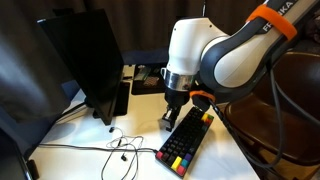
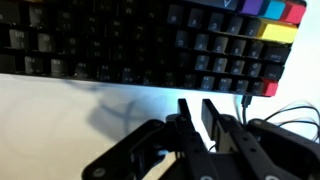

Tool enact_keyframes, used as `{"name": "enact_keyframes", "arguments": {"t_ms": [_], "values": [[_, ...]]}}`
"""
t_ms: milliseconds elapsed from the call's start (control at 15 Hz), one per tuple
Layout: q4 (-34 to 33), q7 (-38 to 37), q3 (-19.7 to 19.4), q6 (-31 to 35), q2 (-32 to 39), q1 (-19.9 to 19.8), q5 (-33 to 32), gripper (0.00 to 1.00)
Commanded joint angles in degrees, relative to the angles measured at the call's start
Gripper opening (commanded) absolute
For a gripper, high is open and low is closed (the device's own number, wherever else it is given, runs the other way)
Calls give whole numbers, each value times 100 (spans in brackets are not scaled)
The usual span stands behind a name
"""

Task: Press one black key on the keyboard

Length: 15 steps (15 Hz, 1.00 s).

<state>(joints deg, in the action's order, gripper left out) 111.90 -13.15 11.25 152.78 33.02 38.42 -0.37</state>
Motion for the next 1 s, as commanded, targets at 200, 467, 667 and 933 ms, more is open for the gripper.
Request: {"name": "enact_keyframes", "arguments": {"t_ms": [200, 467, 667, 933], "values": [[194, 243, 340, -368, -486, -254, 61, 74], [350, 393, 529, -702, -914, -453, 99, 99], [507, 439, 625, -1141, -1278, -630, 108, 100], [779, 437, 731, -1560, -1794, -861, 86, 100]]}}
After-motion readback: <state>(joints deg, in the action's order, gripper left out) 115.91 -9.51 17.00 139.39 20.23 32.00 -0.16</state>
